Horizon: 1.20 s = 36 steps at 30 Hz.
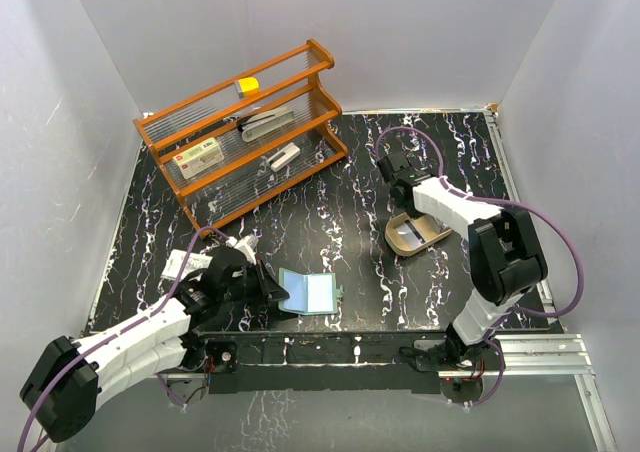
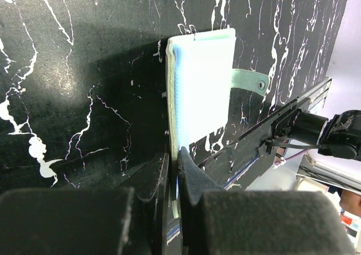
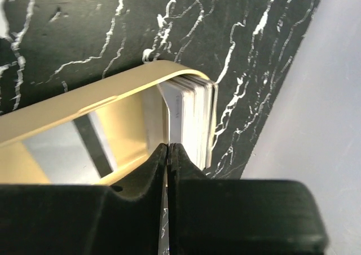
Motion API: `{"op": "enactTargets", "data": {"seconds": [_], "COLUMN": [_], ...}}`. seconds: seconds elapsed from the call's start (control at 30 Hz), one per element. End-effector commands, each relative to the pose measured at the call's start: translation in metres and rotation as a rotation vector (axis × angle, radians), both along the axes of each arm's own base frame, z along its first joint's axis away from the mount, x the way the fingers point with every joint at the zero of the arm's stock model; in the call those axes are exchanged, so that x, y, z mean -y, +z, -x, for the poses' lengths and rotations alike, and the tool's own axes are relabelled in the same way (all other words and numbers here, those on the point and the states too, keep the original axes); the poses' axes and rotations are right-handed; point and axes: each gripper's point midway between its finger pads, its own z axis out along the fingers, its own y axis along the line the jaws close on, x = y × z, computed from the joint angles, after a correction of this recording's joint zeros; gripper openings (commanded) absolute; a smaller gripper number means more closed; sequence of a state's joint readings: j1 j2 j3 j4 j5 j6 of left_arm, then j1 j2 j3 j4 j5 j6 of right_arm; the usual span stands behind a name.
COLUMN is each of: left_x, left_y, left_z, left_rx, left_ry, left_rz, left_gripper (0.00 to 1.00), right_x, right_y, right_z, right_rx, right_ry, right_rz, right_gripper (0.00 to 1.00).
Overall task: Put the credit cards into the card holder
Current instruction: Pick up the credit card from the storage box, then insert the credit card into the card holder.
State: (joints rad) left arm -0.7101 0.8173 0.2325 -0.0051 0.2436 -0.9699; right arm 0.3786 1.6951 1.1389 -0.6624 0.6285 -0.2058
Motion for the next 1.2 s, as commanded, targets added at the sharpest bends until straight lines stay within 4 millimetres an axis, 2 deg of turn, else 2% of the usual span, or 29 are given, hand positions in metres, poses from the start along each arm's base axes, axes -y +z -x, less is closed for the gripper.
{"op": "enactTargets", "data": {"seconds": [0.0, 0.27, 0.37, 0.57, 0.83, 1.03, 1.17], "left_x": [0.005, 0.007, 0.009, 0.014, 0.014, 0.015, 0.012], "left_y": [0.007, 0.011, 0.015, 0.023, 0.016, 0.01, 0.003], "left_z": [0.0, -0.004, -0.007, -0.013, -0.018, -0.022, -0.023], "left_rx": [0.002, -0.008, -0.004, 0.017, 0.0, -0.021, -0.039], "left_ry": [-0.009, -0.003, 0.005, 0.025, 0.082, 0.1, 0.116], "left_rz": [0.027, 0.02, 0.03, 0.07, 0.093, 0.073, 0.044], "left_gripper": [0.0, 0.0, 0.0, 0.0, 0.0, 0.0, 0.06], "right_x": [-0.021, -0.046, -0.058, -0.108, -0.2, -0.272, -0.296], "right_y": [0.031, 0.034, 0.047, 0.082, 0.126, 0.124, 0.104], "right_z": [-0.008, 0.01, 0.013, 0.02, 0.05, 0.083, 0.098], "right_rx": [0.078, 0.003, 0.026, 0.12, 0.139, 0.001, -0.09], "right_ry": [0.032, 0.014, 0.014, 0.091, 0.219, 0.249, 0.154], "right_rz": [-0.157, -0.306, -0.316, -0.387, -0.671, -1.035, -1.193], "right_gripper": [0.0, 0.0, 0.0, 0.0, 0.0, 0.0, 0.0]}}
